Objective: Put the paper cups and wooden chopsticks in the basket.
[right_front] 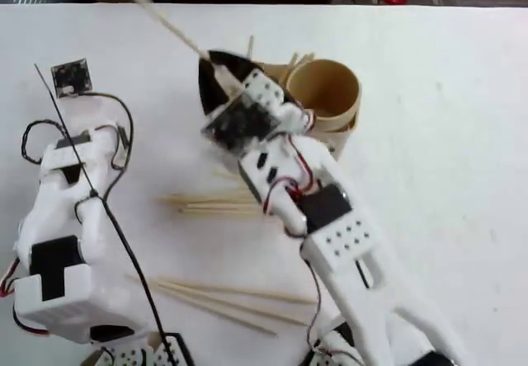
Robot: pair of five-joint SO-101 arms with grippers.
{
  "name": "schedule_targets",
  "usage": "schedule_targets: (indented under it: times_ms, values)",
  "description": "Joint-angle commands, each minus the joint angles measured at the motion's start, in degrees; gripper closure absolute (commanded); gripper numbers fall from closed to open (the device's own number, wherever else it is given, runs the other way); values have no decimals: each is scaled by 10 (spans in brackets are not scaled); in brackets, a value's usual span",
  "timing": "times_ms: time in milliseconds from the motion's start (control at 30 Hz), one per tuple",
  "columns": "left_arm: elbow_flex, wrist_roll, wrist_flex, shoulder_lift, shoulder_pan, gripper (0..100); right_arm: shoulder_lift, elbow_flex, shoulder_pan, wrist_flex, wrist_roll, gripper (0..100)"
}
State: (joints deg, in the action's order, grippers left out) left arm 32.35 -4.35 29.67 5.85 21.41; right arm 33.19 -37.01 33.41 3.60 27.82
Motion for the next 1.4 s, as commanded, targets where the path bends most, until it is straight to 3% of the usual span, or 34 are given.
schedule_targets:
  times_ms: [0, 200, 367, 533, 733, 833, 967, 1033, 1167, 1267, 1367]
  values:
    - [-14, 9, -14, -4, -18, 898, -32, 31, -58, -57, -66, 981]
    - [-17, 9, -14, -4, -18, 898, -74, 28, -123, -61, -133, 981]
    - [-16, 9, -14, -4, -18, 898, -74, 29, -120, -36, -170, 972]
    - [-15, 9, -14, -4, -18, 898, -74, 31, -124, -17, -194, 889]
    - [-15, 9, -14, -4, -18, 898, -49, 29, -123, 11, -191, 929]
    - [-15, 9, -14, -4, -18, 898, 2, 28, -117, 73, -190, 946]
    - [-15, 9, -14, -4, -18, 898, 101, 29, -88, 244, -186, 950]
    - [-15, 9, -14, -4, -18, 898, 144, 30, -61, 365, -142, 950]
    - [-16, 9, -14, -4, -18, 898, 163, 28, 12, 555, 23, 950]
    - [-16, 9, -14, -4, -18, 898, 121, 20, 22, 616, 77, 949]
    - [-15, 9, -14, -4, -17, 898, 53, -13, 22, 603, 92, 949]
